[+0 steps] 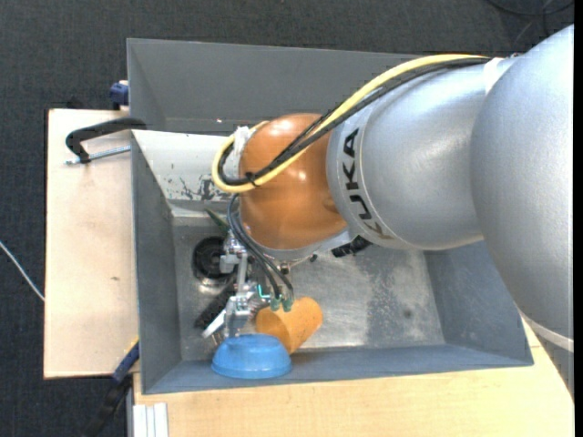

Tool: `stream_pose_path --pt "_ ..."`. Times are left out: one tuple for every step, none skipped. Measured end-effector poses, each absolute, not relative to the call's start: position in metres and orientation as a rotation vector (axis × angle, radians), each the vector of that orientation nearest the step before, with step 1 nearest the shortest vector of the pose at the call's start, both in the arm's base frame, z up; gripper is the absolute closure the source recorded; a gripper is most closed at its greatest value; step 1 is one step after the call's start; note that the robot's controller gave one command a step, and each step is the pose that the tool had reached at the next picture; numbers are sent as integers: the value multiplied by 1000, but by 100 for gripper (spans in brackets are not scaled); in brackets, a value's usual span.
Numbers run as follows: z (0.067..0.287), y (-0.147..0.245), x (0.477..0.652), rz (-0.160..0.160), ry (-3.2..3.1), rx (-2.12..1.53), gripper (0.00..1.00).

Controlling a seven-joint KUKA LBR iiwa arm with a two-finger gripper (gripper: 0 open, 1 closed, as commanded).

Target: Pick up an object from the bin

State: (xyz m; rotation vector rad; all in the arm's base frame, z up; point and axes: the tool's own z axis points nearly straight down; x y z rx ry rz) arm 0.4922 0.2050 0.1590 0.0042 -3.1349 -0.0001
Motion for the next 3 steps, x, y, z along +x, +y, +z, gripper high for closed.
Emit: stream_pose_path --pt "88 208 506 -9 -3147 -124 0" --pt "86 208 507 -11 -3151 -127 100" --pt "265 217 525 -9 -3151 -128 100"
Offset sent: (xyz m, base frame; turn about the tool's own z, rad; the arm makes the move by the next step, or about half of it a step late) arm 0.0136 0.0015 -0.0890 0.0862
